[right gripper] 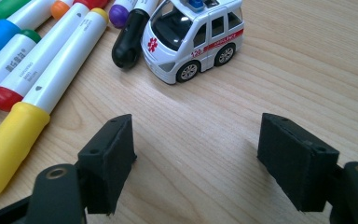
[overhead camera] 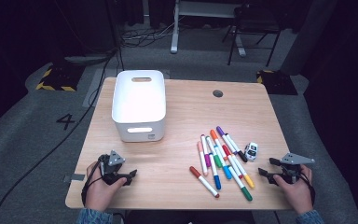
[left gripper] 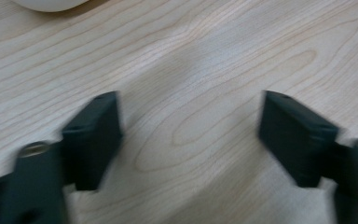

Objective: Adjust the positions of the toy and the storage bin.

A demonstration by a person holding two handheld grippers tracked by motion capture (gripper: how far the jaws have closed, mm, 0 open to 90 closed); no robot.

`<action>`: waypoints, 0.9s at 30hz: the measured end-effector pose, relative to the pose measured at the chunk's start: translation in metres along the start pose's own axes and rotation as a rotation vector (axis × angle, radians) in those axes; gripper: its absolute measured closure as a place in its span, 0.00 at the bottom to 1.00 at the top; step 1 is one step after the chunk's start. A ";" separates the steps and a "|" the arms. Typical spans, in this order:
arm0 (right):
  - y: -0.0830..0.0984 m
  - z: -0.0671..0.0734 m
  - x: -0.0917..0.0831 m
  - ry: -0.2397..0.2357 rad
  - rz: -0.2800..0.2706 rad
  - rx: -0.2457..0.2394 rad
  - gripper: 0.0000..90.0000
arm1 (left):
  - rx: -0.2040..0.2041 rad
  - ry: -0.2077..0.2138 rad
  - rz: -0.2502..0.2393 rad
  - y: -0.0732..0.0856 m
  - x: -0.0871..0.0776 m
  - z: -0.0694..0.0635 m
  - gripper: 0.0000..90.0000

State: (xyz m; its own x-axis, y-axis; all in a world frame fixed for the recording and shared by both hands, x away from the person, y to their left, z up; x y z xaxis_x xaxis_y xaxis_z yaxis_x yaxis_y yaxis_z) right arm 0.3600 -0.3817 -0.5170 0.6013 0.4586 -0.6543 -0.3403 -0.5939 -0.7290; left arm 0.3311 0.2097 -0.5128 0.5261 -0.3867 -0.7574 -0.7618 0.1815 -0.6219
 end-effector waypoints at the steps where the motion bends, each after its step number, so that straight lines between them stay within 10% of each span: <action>1: 0.000 0.000 0.000 0.000 0.000 0.000 0.30 | -0.007 -0.005 0.007 -0.001 -0.002 0.000 0.30; 5: 0.000 0.000 0.000 0.003 0.000 -0.005 0.30 | -0.055 -0.005 -0.024 -0.011 -0.016 -0.001 0.30; 27: 0.000 0.000 0.000 0.002 -0.001 0.001 0.30 | -0.016 0.051 -0.191 -0.093 -0.076 -0.009 0.31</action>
State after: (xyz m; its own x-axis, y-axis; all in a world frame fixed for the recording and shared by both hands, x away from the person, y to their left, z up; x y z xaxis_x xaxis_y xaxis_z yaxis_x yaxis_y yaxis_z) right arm 0.3599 -0.3813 -0.5172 0.6031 0.4581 -0.6530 -0.3405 -0.5925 -0.7301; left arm 0.3587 0.2141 -0.3954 0.6421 -0.4580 -0.6147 -0.6562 0.0861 -0.7496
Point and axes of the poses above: each handheld gripper's, and its own axes: x roughly forward along the jaws, y roughly out of its underside, z roughly to its left, the point moved 2 cm from there along x, roughly forward along the jaws, and after that the axes turned 15 degrees about -x, right-handed, at the moved point
